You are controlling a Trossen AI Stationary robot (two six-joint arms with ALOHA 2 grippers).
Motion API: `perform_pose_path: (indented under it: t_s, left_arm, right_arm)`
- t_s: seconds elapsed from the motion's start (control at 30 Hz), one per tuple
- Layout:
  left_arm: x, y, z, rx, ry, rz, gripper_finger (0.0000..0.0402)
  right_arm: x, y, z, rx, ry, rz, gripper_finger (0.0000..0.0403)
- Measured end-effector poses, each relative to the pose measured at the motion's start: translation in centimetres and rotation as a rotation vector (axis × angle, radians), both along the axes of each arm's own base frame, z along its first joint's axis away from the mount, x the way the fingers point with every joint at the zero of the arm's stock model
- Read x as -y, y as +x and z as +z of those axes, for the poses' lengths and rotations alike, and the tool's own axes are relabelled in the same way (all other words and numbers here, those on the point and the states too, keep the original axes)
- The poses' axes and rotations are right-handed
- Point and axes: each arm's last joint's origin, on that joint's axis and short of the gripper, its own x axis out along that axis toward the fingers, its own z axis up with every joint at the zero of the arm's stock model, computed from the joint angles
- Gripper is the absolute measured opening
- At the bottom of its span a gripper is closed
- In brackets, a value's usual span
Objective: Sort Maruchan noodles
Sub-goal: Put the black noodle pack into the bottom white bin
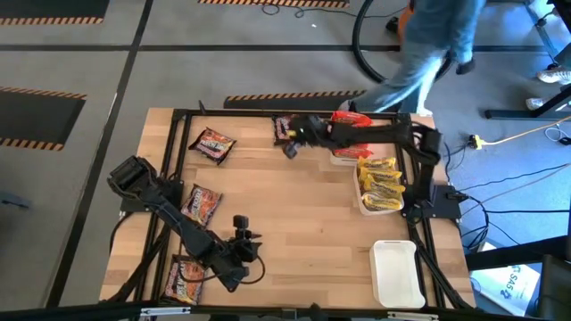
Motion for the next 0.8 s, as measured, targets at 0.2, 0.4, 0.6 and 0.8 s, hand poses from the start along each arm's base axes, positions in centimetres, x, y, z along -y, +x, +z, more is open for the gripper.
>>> perform_pose_path:
  t_s: [0.2,0.4,0.6,0.8]
  left_arm:
    - [-0.1,0.1,0.0,-0.004,0.000,-0.001,0.0105]
    - [-0.3,0.2,0.0,-0.010,0.011,-0.002,0.0105]
    - [-0.8,0.5,0.0,-0.020,0.031,-0.002,0.0105]
    - [-1.6,1.2,0.0,-0.038,0.052,0.004,0.0105]
  right_arm:
    - [4.1,0.0,-1.4,0.016,0.119,-0.020,0.0011]
    - [7.0,-1.3,-2.6,0.024,0.174,-0.059,0.0012]
    - [9.1,-2.2,-3.6,0.071,0.241,-0.065,0.0012]
    - [9.4,-2.0,-3.4,0.101,0.217,0.015,0.0012]
